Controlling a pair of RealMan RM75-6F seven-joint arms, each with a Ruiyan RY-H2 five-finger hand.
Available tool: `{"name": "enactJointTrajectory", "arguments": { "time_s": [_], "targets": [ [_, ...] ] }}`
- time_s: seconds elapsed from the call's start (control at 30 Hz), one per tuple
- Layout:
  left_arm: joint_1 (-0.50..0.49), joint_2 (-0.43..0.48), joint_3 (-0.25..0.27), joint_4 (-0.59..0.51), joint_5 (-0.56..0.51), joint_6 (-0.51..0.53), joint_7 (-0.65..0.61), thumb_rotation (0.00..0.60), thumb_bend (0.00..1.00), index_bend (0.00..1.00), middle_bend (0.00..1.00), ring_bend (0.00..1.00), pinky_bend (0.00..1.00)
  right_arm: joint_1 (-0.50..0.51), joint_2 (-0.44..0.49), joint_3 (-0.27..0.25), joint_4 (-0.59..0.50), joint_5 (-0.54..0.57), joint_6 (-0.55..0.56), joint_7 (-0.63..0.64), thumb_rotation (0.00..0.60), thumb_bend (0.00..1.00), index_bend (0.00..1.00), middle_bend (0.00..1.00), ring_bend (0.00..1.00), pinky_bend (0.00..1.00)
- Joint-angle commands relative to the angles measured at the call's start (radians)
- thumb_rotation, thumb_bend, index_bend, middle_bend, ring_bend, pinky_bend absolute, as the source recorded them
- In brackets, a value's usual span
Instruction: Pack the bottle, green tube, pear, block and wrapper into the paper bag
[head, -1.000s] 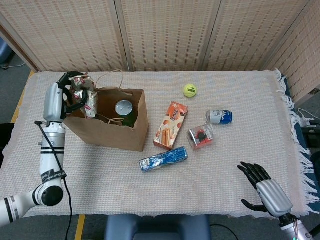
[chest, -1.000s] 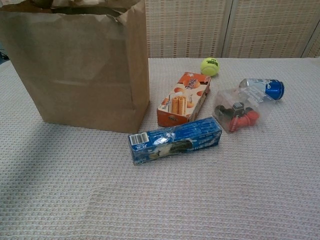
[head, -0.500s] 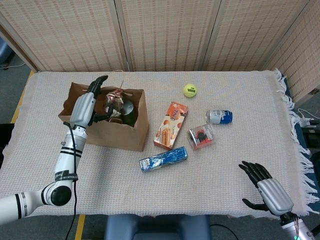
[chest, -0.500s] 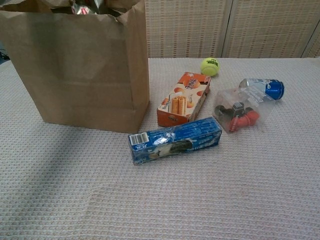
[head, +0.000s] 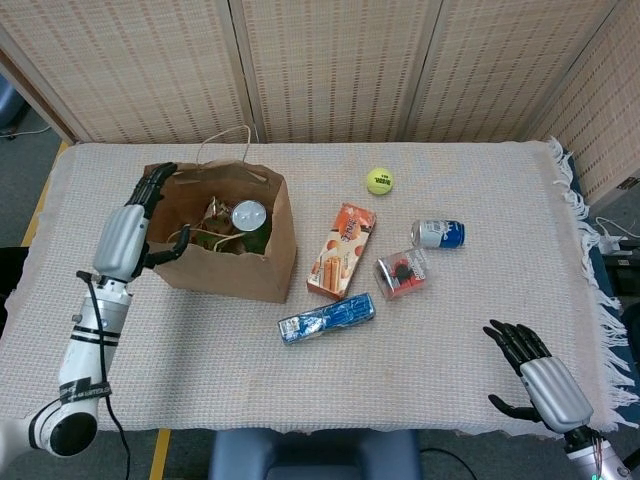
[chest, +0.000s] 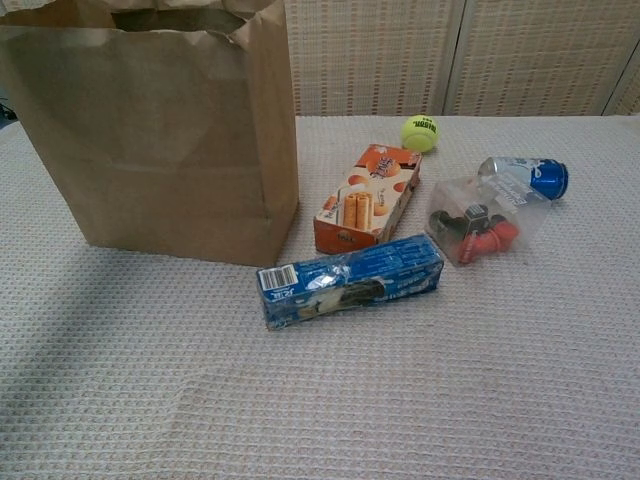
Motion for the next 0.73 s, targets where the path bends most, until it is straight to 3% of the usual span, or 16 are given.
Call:
{"name": "enactJointTrajectory", "arguments": {
  "time_s": [0.03, 0.2, 0.37, 0.57, 0.73],
  "targets": [
    [0.172, 0.106, 0.147, -0.011, 0.214, 0.127, -0.037, 0.6, 0.45, 0.05, 0.02, 0.03, 0.23, -0.004, -0.005, 0.0, 0.007, -0.006, 0.008, -0.006, 0.6, 0.12, 0.0, 0.0, 0.0, 0.03],
    [0.329, 0.106, 0.306, 0.079, 0.365, 0.249, -0.046, 0.6, 0.45, 0.05, 0.02, 0.03, 0.23, -0.008, -0.013, 0.004, 0.02, -0.006, 0.015, -0.028, 0.6, 0.12, 0.0, 0.0, 0.0, 0.03],
    [0.468, 0.032, 0.419, 0.184, 0.435, 0.365, -0.04, 0.6, 0.45, 0.05, 0.02, 0.02, 0.19, -0.019, -0.034, 0.019, 0.042, -0.005, 0.038, -0.085, 0.6, 0.12, 0.0, 0.0, 0.0, 0.03],
    [0.556, -0.02, 0.461, 0.331, 0.51, 0.472, 0.006, 0.6, 0.45, 0.04, 0.0, 0.0, 0.15, -0.026, -0.048, 0.019, 0.049, -0.005, 0.044, -0.114, 0.6, 0.12, 0.0, 0.0, 0.0, 0.03],
    [0.566, -0.016, 0.461, 0.33, 0.5, 0.437, -0.069, 0.6, 0.45, 0.04, 0.0, 0.0, 0.14, -0.024, -0.047, 0.02, 0.045, 0.006, 0.031, -0.117, 0.6, 0.12, 0.0, 0.0, 0.0, 0.03]
  ]
}}
